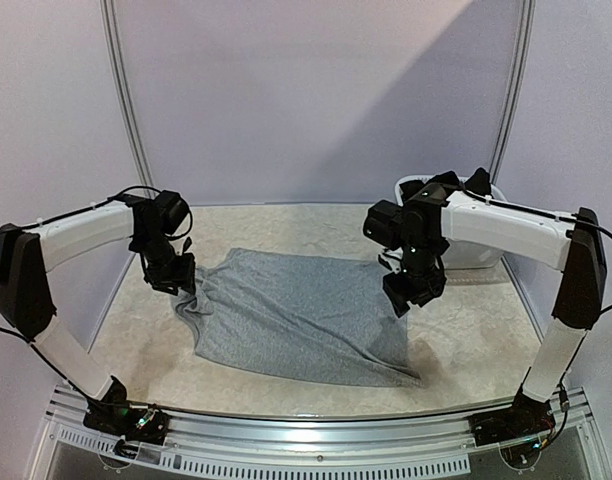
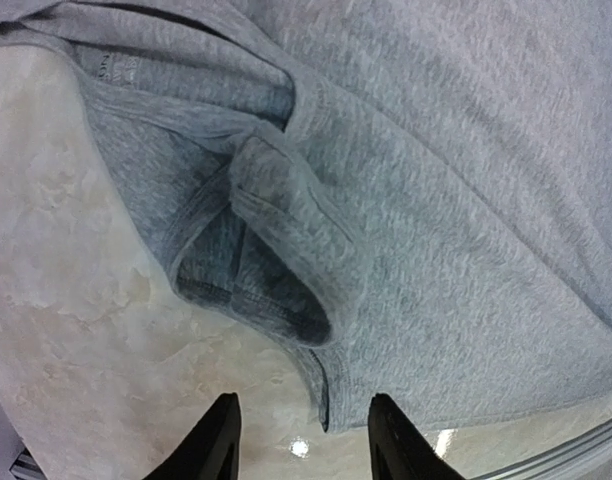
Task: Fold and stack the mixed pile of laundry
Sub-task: Smooth out the flattened tank top at the center of the board.
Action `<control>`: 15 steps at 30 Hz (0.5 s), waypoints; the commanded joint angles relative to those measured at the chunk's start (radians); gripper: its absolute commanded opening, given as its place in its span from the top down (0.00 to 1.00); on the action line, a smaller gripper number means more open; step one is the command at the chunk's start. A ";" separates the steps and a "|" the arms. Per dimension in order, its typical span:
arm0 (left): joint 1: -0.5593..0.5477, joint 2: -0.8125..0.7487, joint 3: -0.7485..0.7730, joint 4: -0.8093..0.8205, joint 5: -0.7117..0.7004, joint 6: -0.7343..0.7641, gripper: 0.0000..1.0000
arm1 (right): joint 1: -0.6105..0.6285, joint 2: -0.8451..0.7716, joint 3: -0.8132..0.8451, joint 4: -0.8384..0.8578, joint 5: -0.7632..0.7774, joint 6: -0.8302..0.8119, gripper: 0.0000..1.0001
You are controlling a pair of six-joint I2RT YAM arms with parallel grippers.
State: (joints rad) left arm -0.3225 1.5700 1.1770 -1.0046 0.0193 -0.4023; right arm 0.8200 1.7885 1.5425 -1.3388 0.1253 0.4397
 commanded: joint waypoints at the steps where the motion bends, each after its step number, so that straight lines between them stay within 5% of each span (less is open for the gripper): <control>1: -0.032 0.054 -0.008 0.065 0.017 -0.019 0.57 | 0.004 -0.047 -0.037 0.016 -0.002 0.008 0.47; 10: -0.032 0.163 -0.006 0.131 0.031 -0.034 0.62 | 0.004 -0.107 -0.103 0.027 0.010 0.038 0.47; 15: -0.032 0.206 0.013 0.173 0.018 -0.054 0.83 | 0.003 -0.123 -0.120 0.029 0.012 0.054 0.47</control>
State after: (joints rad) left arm -0.3450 1.7454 1.1755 -0.8871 0.0418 -0.4347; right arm 0.8200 1.7020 1.4433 -1.3254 0.1230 0.4683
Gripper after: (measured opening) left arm 0.245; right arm 0.533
